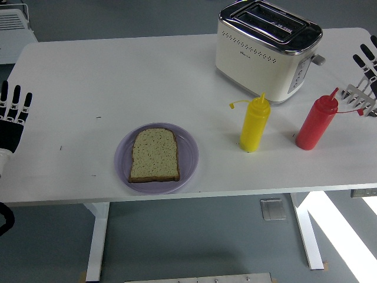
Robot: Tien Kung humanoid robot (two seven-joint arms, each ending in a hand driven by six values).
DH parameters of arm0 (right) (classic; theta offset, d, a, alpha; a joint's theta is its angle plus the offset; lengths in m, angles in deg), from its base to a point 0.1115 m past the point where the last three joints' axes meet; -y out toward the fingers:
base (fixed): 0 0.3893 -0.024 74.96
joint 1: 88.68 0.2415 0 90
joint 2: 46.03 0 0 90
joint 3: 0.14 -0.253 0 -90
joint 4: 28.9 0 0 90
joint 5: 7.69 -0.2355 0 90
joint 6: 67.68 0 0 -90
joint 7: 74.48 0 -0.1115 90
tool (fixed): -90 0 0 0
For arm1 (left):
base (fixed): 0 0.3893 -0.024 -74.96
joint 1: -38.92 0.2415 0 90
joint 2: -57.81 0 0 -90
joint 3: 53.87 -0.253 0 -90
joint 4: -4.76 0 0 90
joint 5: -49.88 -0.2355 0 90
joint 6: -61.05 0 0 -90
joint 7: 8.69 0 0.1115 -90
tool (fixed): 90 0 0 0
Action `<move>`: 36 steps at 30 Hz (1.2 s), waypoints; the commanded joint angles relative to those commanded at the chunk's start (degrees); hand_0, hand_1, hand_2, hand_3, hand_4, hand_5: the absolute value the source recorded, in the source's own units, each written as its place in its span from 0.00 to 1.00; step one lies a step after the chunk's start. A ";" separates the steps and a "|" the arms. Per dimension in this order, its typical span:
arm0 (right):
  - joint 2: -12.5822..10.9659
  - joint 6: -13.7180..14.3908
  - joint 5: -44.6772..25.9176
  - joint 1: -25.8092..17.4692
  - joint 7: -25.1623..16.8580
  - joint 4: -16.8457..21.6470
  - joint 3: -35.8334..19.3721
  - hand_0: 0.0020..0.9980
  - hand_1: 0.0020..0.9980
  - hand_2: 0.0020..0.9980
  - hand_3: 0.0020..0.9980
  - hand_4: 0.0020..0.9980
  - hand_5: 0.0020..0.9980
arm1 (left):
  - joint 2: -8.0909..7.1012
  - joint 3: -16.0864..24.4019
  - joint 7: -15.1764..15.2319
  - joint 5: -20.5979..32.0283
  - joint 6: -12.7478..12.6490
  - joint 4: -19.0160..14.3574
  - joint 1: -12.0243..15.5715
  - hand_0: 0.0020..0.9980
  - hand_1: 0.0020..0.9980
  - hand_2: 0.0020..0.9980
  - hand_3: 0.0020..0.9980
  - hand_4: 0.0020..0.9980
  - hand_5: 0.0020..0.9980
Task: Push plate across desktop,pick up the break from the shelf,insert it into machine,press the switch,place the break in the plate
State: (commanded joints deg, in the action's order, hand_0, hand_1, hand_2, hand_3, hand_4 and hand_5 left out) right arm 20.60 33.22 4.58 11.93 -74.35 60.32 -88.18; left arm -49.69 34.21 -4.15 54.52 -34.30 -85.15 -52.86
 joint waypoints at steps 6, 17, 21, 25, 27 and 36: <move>0.13 0.07 0.03 0.04 -0.02 0.05 -0.05 0.76 0.70 0.68 0.67 0.74 0.46 | -0.02 0.08 -0.07 0.29 0.03 -0.08 -0.09 0.81 0.73 0.67 0.71 0.76 1.00; 0.18 0.15 0.06 0.09 -0.07 0.11 -0.18 0.76 0.70 0.68 0.67 0.73 0.45 | 0.03 0.01 -0.16 0.59 0.02 -0.04 -0.36 0.81 0.73 0.67 0.71 0.76 1.00; 0.20 0.16 0.09 0.02 -0.08 0.12 -0.34 0.76 0.70 0.68 0.67 0.72 0.44 | 0.05 -0.13 -0.26 0.87 -0.01 0.08 -0.68 0.81 0.73 0.67 0.71 0.76 1.00; 0.20 0.17 0.08 -0.08 -0.14 0.09 -0.39 0.76 0.70 0.68 0.67 0.72 0.44 | 0.06 -0.26 -0.31 0.91 -0.04 0.08 -0.74 0.81 0.73 0.67 0.71 0.76 1.00; 0.21 0.21 0.07 -0.13 -0.19 0.02 -0.34 0.76 0.70 0.68 0.67 0.70 0.43 | 0.05 -0.23 -0.30 0.95 -0.06 0.08 -0.59 0.81 0.73 0.67 0.71 0.76 1.00; 0.09 0.80 0.08 -0.45 -0.66 0.08 -0.33 0.76 0.70 0.68 0.66 0.70 0.42 | -0.14 -0.31 -0.43 1.17 -0.06 0.55 -0.48 0.81 0.73 0.67 0.71 0.76 1.00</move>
State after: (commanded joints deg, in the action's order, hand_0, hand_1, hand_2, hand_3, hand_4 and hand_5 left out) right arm 20.69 34.02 4.66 11.48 -75.01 60.40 -88.51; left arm -49.83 33.90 -4.58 55.70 -34.37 -84.60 -53.34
